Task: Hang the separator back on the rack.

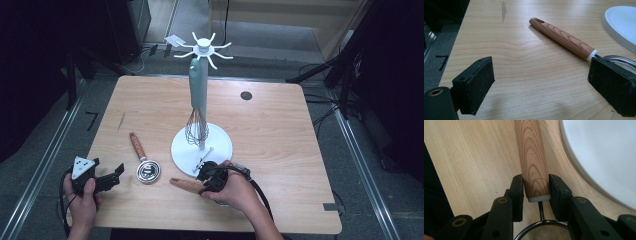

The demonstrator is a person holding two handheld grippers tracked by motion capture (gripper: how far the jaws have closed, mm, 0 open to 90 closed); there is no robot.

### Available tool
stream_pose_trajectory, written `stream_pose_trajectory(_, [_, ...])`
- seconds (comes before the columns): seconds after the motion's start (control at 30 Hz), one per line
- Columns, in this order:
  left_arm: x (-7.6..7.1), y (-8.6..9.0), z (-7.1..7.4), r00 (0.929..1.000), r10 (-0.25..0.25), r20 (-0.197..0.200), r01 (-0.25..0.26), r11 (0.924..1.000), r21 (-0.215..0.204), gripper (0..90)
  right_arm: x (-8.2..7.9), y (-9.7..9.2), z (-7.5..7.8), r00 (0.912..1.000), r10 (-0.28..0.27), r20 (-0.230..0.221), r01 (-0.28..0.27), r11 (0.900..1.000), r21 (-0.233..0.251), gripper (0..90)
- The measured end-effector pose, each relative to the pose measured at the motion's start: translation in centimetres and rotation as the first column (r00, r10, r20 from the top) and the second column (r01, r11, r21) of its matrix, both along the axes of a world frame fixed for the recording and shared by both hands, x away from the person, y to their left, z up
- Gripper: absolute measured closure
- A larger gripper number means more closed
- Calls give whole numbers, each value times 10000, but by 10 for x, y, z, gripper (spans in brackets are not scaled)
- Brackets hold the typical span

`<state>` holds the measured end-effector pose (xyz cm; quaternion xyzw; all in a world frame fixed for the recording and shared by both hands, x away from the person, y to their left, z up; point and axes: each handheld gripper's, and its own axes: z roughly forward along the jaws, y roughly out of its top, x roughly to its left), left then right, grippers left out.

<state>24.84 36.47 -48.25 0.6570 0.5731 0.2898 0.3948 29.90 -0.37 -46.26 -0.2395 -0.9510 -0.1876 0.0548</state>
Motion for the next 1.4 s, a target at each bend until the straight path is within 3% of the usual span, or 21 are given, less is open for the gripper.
stream_pose_trajectory(0.63, [0, 0, 0, 10000, 7, 10, -7, 10000, -28, 69, -6, 0, 3, 9967, 554, 589, -558, 9984, 38, 709])
stream_pose_trajectory(1.0, [0, 0, 0, 10000, 25, 13, -25, 10000, -40, 69, -4, -15, 14, 9953, 36, 965, -98, 9979, 640, 709])
stream_pose_trajectory(1.4, [0, 1, 0, 10000, 17, 17, -17, 10000, -75, 69, 0, -35, 23, 9915, -450, 1223, 339, 9952, 913, 709])
